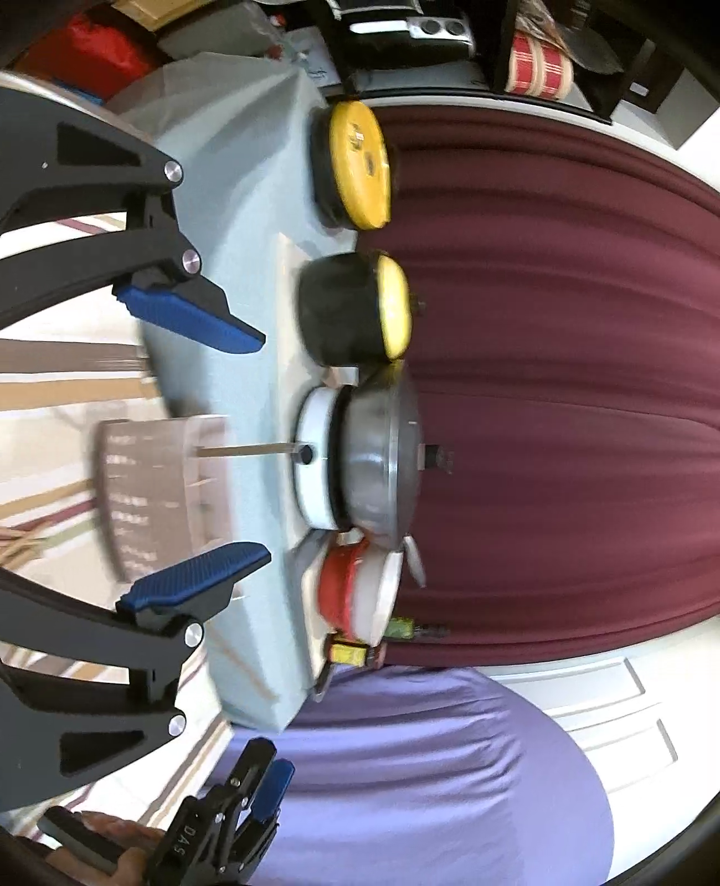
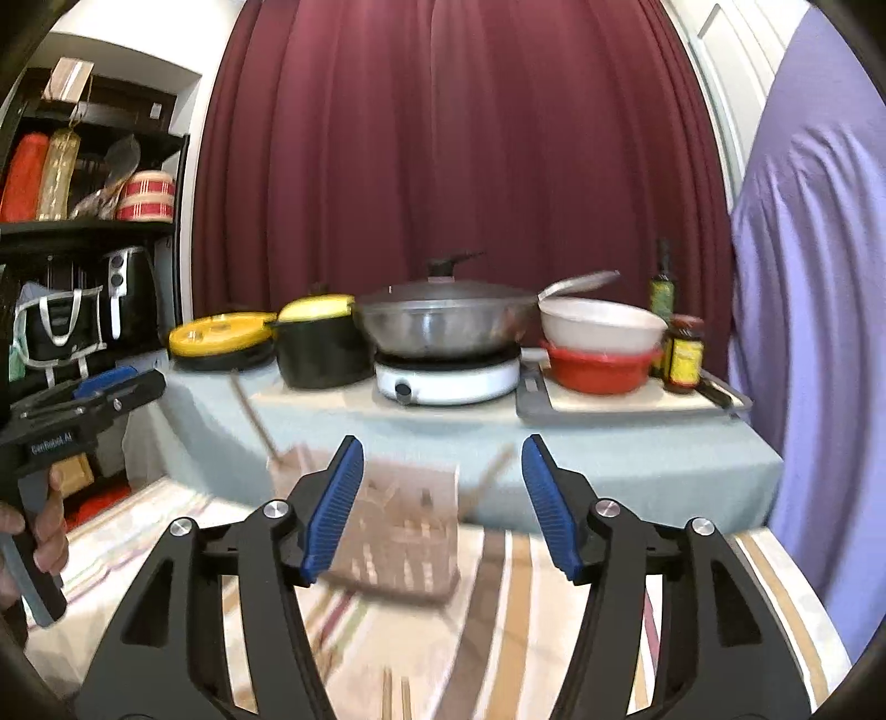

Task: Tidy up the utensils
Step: 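Open the left tool into the white holder while the right tool releases its chopstick, then move both tools back down to the remaining chopsticks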

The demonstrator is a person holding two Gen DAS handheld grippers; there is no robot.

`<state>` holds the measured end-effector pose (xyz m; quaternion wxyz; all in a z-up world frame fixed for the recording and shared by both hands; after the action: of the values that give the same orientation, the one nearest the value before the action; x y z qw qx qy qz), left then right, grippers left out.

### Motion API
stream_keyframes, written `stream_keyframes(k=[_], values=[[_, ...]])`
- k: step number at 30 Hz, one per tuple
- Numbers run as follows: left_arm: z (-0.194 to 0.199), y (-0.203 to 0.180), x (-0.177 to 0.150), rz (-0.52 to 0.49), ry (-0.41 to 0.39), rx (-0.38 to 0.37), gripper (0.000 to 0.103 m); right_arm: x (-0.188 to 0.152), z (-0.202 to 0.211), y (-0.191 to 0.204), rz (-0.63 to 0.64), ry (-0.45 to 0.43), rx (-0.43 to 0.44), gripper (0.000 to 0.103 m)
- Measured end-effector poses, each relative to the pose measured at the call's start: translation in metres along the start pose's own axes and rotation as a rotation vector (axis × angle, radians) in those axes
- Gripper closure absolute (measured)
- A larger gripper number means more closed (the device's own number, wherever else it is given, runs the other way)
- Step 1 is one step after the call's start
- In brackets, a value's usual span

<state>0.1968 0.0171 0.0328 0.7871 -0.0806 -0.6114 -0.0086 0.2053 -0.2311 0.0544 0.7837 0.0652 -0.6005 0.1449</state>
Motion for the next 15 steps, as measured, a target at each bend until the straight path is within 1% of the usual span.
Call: stream_keyframes(k=[6,12,15], values=[[0.037,0.004,-0.056,0.0,0.077,0.04,0.034,-0.06,0.054,0.014,0.03,0.062,-0.016,0.045],[0.06,0.006,-0.103,-0.005,0.147,0.087,0.034,-0.119,0.091,0.032,0.067,0.134,-0.006,0.047],[0.072,0.01,-0.128,0.024,0.189,0.107,0.034,-0.142,0.107,0.038,0.075,0.15,-0.002,0.049]])
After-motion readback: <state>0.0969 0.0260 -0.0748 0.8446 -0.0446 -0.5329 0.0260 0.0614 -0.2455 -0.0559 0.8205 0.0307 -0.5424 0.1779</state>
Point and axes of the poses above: each gripper's, at about its wrist camera, not at the fingertips, and z roughly against the way its jaws point, y to its left, x to its top, the point moved 3 cm from there along -z, roughly the way its jaws point, and after that the axes turned 6 degrees about z, right-handed, at the moved point
